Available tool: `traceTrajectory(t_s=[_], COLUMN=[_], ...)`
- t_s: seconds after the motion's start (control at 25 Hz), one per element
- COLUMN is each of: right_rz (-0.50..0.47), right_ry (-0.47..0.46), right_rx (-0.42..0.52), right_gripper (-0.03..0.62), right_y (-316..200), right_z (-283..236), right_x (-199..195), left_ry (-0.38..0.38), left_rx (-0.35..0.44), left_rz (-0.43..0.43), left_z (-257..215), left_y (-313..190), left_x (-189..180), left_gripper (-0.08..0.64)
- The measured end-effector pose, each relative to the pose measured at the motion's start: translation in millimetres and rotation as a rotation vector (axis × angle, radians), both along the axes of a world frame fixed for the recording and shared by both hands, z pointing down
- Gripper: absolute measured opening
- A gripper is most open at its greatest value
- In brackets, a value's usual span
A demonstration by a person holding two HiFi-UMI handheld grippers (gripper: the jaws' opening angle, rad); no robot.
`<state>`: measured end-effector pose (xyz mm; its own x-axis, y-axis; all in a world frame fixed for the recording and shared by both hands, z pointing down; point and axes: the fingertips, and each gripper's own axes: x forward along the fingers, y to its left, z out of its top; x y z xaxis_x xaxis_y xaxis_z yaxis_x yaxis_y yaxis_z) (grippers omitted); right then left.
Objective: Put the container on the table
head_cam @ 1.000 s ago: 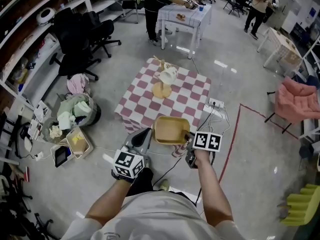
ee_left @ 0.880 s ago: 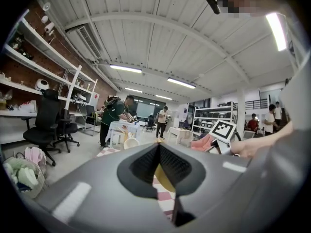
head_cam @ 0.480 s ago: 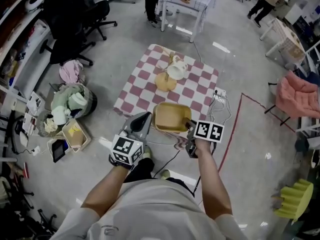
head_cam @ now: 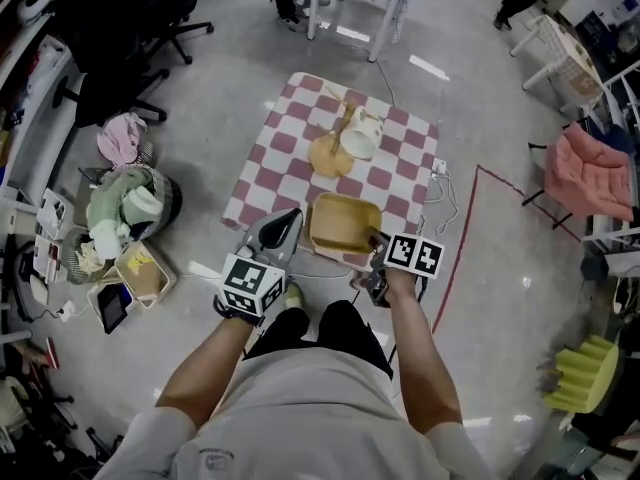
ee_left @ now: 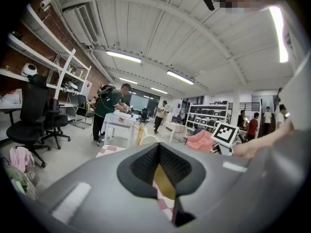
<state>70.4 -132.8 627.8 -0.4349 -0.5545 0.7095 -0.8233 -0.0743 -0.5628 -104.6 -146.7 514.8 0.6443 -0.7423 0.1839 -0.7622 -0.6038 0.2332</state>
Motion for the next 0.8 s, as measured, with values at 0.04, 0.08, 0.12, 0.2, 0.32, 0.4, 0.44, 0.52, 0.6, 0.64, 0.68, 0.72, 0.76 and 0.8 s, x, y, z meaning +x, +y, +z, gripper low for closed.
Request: traceTrajectory(t_s=[0.04, 0.08, 0.12, 0.2, 0.32, 0.4, 0.44, 0.52, 0.6, 0.64, 0.68, 0.72, 0.76, 0.8], right_rz=[0.008, 0.015, 0.021, 0.029, 0.029, 0.026, 0.025, 0.027, 0.032, 0.033, 0.032, 0.028, 0.024, 0.022], right_ry=[0.004, 0.009, 0.014, 0.02, 0.029, 0.035, 0.039, 0.044, 0.044, 0.044, 0.044, 0.043, 0.044, 0.045], right_rx=[-0.008, -0.015, -0.021, -0.032, -0.052, -0.064, -0.071, -0.087, -0.103, -0.112, -0.12, -0.13, -0.14, -0.149], right_gripper=[0.026, 0.026, 0.026, 0.026, 0.026, 0.026, 0.026, 0.026, 0.026, 0.026, 0.026, 0.026, 0.026, 0.026], right_y=[-1.0, -3.0, -6.0, -13.6, -24.5, -32.7, -37.0, -45.0, -53.3, -57.6, -62.0, -66.2, -70.1, -73.7], right_z=[4.1, 7.9, 11.5, 19.5, 35.2, 46.8, 52.7, 65.2, 78.3, 85.0, 91.8, 99.0, 106.6, 114.5], right_x=[0.8, 1.8, 2.5, 1.7, -0.7, -0.8, -0.3, 1.2, 2.9, 3.6, 4.0, 4.2, 4.5, 5.2], left_ry=[0.001, 0.002, 0.001, -0.002, -0.009, -0.018, -0.023, -0.031, -0.037, -0.042, -0.048, -0.054, -0.06, -0.064], left_rx=[-0.005, -0.009, -0.014, -0.025, -0.044, -0.055, -0.062, -0.078, -0.094, -0.101, -0.107, -0.114, -0.121, -0.13], left_rz=[0.005, 0.01, 0.014, 0.019, 0.022, 0.02, 0.016, 0.007, -0.001, -0.002, -0.002, -0.003, -0.004, -0.006], left_z=[2.8, 5.6, 8.5, 15.4, 27.0, 34.3, 37.8, 45.4, 53.6, 58.0, 62.7, 67.7, 72.9, 78.2], left_y=[-2.7, -5.4, -8.4, -15.2, -25.8, -35.4, -40.8, -51.4, -60.9, -65.6, -70.5, -75.5, -80.5, -85.0], left_x=[0.8, 2.0, 3.0, 4.2, 5.7, 7.4, 8.2, 9.3, 11.5, 13.4, 15.7, 18.1, 20.3, 22.4], left_gripper=[0.006, 0.006, 0.006, 0.006, 0.006, 0.006, 0.006, 0.006, 0.006, 0.006, 0.006, 0.006, 0.006, 0.006])
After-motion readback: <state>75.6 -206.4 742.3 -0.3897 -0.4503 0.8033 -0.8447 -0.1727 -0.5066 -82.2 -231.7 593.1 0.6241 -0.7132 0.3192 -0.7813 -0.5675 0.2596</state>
